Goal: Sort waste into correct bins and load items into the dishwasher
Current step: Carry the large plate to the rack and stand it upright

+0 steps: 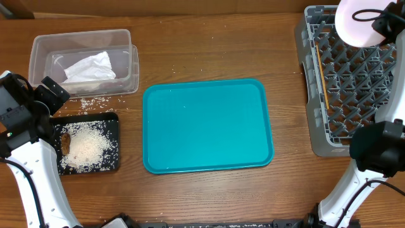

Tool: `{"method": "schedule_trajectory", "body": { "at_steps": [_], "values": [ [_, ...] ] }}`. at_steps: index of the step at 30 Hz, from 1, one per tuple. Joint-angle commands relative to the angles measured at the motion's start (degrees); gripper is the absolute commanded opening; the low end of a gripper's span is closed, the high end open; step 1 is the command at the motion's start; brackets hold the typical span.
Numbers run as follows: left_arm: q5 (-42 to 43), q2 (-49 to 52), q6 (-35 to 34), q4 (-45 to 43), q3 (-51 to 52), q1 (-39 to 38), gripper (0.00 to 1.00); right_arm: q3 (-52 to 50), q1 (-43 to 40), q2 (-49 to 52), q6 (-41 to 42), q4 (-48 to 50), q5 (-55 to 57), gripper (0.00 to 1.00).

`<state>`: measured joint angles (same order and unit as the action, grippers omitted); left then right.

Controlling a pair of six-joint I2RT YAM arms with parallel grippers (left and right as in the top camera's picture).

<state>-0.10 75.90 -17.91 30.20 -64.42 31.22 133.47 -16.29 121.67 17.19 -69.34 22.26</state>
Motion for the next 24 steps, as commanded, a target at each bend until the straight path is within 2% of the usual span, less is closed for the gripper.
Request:
{"method": "schedule_trajectory", "body": {
  "at_steps": [1,9,16,20,24],
  "values": [
    [-0.48,-1.11,-0.52,-0.22,-0.24,-0.09,1.0,-4.74,1.68,-1.09,-5.68,4.48,3.58,0.04],
    [-0.48,-1.11,-0.52,-0.22,-0.24,-0.09,1.0,-17.79,5.46,-1.09,-7.67,18.71,24.76,0.04],
    [-0.48,-1.11,-0.52,-0.22,-0.24,-0.09,1.0,-18.36,5.53,-1.09,-8.04,20.26,24.96,0.04],
    [-0.48,-1.11,-0.52,-0.22,-0.24,-0.09,1.0,-18.36,5.92,-1.09,-6.8,18.01,18.4,0.04],
    [-0.48,-1.11,-0.52,-0.22,-0.24,-0.09,1.0,-18.36,7.5,-1.09,-4.72,16.44,17.44,0.05]
  ]
}}
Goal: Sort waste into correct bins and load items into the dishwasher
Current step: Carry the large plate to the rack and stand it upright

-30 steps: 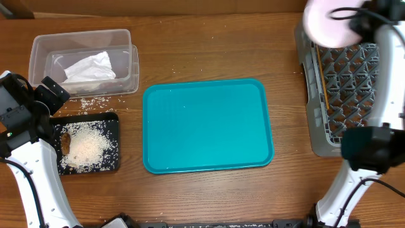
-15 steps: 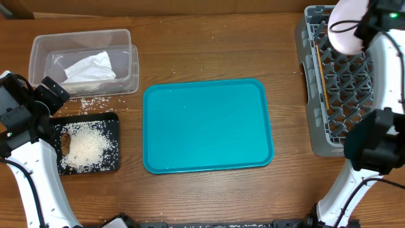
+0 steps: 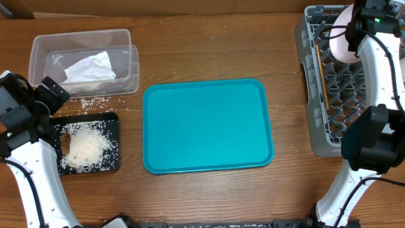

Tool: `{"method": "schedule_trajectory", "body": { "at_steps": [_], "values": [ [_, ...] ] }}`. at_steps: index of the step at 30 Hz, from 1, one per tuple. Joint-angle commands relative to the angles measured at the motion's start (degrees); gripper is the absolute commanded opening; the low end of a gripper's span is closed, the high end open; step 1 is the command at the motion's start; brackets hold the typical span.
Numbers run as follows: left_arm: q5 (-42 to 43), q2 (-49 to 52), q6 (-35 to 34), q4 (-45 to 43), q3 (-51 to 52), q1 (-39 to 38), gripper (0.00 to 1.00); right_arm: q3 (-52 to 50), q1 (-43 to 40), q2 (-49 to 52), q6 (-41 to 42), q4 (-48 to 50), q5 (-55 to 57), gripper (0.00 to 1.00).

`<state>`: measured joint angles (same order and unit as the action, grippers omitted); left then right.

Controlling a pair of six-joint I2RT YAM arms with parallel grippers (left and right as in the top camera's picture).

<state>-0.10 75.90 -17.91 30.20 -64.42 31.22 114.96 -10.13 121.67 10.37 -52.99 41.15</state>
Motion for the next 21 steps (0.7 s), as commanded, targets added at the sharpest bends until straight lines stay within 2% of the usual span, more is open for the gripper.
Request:
{"method": "schedule_trajectory", "body": {
  "at_steps": [1,3,4,6,9,14,16,21],
  "values": [
    [-0.48,-1.11,-0.52,-0.22,-0.24,-0.09,1.0,0.15,1.88,-1.09,2.08,-0.02,-1.42,0.05],
    [-0.48,-1.11,-0.52,-0.22,-0.24,-0.09,1.0,0.15,2.78,-1.09,2.08,-0.5,-1.42,0.13],
    [-0.48,-1.11,-0.52,-0.22,-0.24,-0.09,1.0,0.2,3.43,-1.18,2.1,-1.25,-1.42,0.22],
    [-0.48,-1.11,-0.52,-0.22,-0.24,-0.09,1.0,0.26,4.48,-1.75,2.08,-2.99,-1.4,1.0],
    [-0.48,-1.11,-0.52,-0.22,-0.24,-0.09,1.0,0.26,5.6,-3.48,4.35,-6.29,-1.38,1.0],
    [-0.48,-1.11,-0.52,-0.22,-0.24,-0.09,1.0,0.26,5.73,-9.77,17.55,-15.04,-3.15,1.0],
    [-0.48,-1.11,-0.52,-0.2,-0.24,-0.09,1.0,0.26,5.73,-13.44,20.06,-19.65,-8.09,1.0],
    [-0.48,-1.11,-0.52,-0.13,-0.24,-0.09,1.0,0.24,5.73,-20.72,20.33,-29.51,-21.99,1.0]
  ]
}}
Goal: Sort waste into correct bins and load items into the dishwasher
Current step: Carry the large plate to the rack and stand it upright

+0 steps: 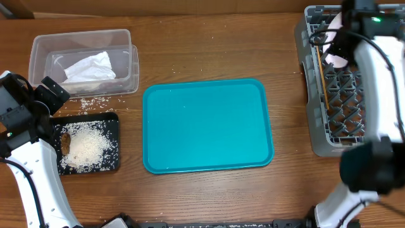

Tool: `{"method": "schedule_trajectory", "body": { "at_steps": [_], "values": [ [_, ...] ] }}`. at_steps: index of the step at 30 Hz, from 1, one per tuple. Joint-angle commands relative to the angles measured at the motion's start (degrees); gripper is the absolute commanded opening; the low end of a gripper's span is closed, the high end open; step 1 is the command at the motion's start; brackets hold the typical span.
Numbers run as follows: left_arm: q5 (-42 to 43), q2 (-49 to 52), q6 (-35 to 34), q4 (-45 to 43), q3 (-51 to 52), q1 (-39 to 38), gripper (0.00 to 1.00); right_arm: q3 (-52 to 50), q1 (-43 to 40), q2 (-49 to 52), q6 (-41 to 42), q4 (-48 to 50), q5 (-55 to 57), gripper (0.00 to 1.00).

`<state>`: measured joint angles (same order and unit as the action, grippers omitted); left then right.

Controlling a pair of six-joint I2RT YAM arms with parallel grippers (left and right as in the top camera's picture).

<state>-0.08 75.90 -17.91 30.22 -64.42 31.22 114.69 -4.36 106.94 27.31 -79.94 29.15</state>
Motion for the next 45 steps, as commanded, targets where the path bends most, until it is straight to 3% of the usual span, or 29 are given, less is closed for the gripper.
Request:
{"method": "schedule_trajectory", "body": {
  "at_steps": [1,9,16,22,28,32,45],
  "values": [
    [-0.5,-1.11,-0.52,-0.17,-0.24,-0.09,1.0,0.48,0.04,-7.15,3.37,-4.57,-12.68,1.0],
    [-0.5,-1.11,-0.52,-0.17,-0.24,-0.11,1.0,0.37,6.43,-12.31,2.62,-13.9,-13.49,1.0],
    [-0.5,-1.11,-0.52,-0.17,-0.24,-0.11,1.0,-2.34,18.12,-22.73,-0.37,-17.11,-9.53,1.0],
    [-0.5,-1.11,-0.52,-0.17,-0.24,-0.11,1.0,-15.56,22.99,-34.93,-0.02,-16.79,-9.94,1.0],
    [-0.5,-1.11,-0.52,-0.17,-0.24,-0.11,1.0,-31.23,23.1,-44.83,8.98,-16.24,-15.02,1.0],
    [-0.5,-1.11,-0.52,-0.17,-0.24,-0.11,1.0,-36.15,23.1,-46.1,8.96,-16.65,-25.0,1.0],
    [-0.5,-1.11,-0.52,-0.17,-0.24,-0.11,1.0,-36.33,23.1,-44.44,8.33,-17.09,-20.24,1.0]
  ]
}}
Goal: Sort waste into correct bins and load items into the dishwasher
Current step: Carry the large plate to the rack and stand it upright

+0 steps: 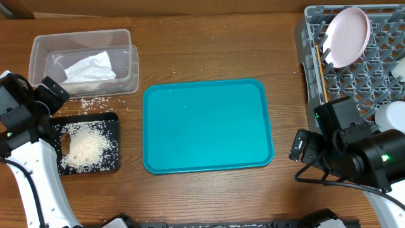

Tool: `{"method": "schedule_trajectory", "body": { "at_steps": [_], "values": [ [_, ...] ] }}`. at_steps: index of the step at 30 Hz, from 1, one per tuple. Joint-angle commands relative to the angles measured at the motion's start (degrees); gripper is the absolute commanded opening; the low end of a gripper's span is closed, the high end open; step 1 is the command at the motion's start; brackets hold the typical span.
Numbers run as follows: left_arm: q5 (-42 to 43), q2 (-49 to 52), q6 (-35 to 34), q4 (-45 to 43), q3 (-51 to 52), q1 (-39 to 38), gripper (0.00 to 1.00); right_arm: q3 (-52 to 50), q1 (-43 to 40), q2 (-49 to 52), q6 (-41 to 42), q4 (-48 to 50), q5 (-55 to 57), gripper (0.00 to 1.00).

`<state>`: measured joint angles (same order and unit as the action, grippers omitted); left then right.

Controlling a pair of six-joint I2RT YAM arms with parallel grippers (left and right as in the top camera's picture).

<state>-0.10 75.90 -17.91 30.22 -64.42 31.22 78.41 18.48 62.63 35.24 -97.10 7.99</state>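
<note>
A pink plate (345, 35) stands tilted on edge in the back-left part of the grey dishwasher rack (311, 95), with nothing holding it. My right arm is low at the front right, in front of the rack, and its gripper (302, 147) is too dark to read. My left gripper (53, 92) rests at the far left between the clear bin (83, 62) and the black tray (86, 144). The black tray holds rice and a brown scrap. White crumpled paper (88, 66) lies in the clear bin.
A bare teal tray (207, 125) lies in the middle. Loose rice grains (95, 101) are scattered on the table by the bin. In the rack are a thin wooden stick (321, 66) and white dishes (388, 115) at its right edge.
The right arm was over the rack's back-left corner with the pink plate under it. Now the plate stands alone in the rack and the arm is at the front right.
The right gripper held the pink plate over the back of the rack. Then the plate was lower and further left among the rack's pins. Now it stands there let go, with the right arm away from it. The left arm has stayed in place throughout.
</note>
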Motion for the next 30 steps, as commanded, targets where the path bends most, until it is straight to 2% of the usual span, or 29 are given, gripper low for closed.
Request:
{"method": "schedule_trajectory", "body": {
  "at_steps": [1,6,12,21,25,30],
  "values": [
    [-0.48,-1.11,-0.52,-0.17,-0.24,-0.11,1.0,-0.04,0.26,-0.13,0.39,0.13,0.48,1.0],
    [-0.48,-1.11,-0.52,-0.17,-0.24,-0.11,1.0,-0.2,0.26,0.0,-1.9,2.78,0.76,1.0],
    [-0.48,-1.11,-0.52,-0.17,-0.24,-0.11,1.0,-5.51,-0.94,-7.04,-12.17,19.82,-1.97,1.0],
    [-0.5,-1.11,-0.52,-0.17,-0.24,-0.11,1.0,-31.87,-10.14,-28.87,-22.05,52.65,-12.13,1.0],
    [-0.5,-1.11,-0.52,-0.17,-0.24,-0.11,1.0,-43.3,-15.02,-36.89,-22.23,65.7,-16.74,1.0],
    [-0.48,-1.11,-0.52,-0.17,-0.24,-0.11,1.0,-55.8,-16.52,-43.47,-22.21,81.81,-17.07,1.0]
  ]
}}
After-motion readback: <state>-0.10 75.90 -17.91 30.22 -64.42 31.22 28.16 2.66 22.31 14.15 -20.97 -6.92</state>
